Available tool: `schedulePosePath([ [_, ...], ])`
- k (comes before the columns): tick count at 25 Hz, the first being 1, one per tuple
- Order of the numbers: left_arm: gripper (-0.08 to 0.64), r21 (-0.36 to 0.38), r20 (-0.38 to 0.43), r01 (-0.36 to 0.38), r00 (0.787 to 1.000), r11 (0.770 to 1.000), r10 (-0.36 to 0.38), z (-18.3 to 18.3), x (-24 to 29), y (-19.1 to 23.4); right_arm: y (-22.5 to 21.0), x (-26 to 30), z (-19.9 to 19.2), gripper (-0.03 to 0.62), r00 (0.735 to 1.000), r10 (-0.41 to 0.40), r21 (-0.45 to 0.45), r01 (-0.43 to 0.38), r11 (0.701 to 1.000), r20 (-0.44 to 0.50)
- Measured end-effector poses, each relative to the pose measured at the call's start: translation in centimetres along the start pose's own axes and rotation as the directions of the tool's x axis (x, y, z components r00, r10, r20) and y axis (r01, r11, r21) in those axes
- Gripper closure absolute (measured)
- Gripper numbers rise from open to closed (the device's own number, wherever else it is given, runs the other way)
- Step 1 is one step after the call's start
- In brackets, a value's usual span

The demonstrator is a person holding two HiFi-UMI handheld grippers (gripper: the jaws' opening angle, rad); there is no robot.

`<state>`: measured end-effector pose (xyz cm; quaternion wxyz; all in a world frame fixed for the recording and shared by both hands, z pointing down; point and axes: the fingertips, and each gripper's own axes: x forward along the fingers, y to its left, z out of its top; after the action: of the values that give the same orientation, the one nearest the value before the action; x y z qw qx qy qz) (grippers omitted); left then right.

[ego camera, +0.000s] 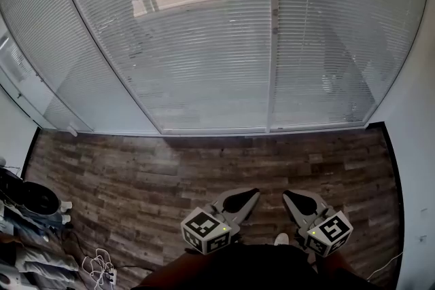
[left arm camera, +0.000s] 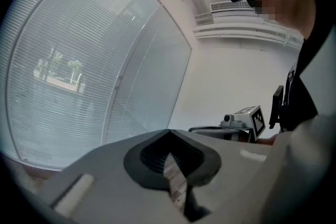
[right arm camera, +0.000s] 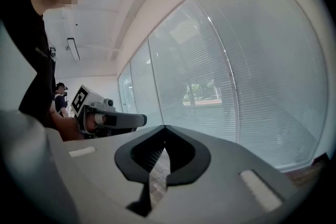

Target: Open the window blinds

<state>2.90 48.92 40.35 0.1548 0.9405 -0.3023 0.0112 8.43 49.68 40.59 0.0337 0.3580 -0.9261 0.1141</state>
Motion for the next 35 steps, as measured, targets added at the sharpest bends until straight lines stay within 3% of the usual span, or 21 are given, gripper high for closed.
schedulePosePath([
  [25,0.56,0.015,0.03,-0.003,1.0,1.0,0.003,0.5,-1.4,1.6,-0.4,1.6,-0.2,0.566,0.999,-0.037,0.01,0.037,0.999,0.002],
  [35,0.56,0.024,0.035,0.0,0.999,1.0,-0.001,0.9,-5.4,4.8,2.4,5.2,-0.3,0.566,0.998,-0.059,0.011,0.059,0.998,-0.009],
])
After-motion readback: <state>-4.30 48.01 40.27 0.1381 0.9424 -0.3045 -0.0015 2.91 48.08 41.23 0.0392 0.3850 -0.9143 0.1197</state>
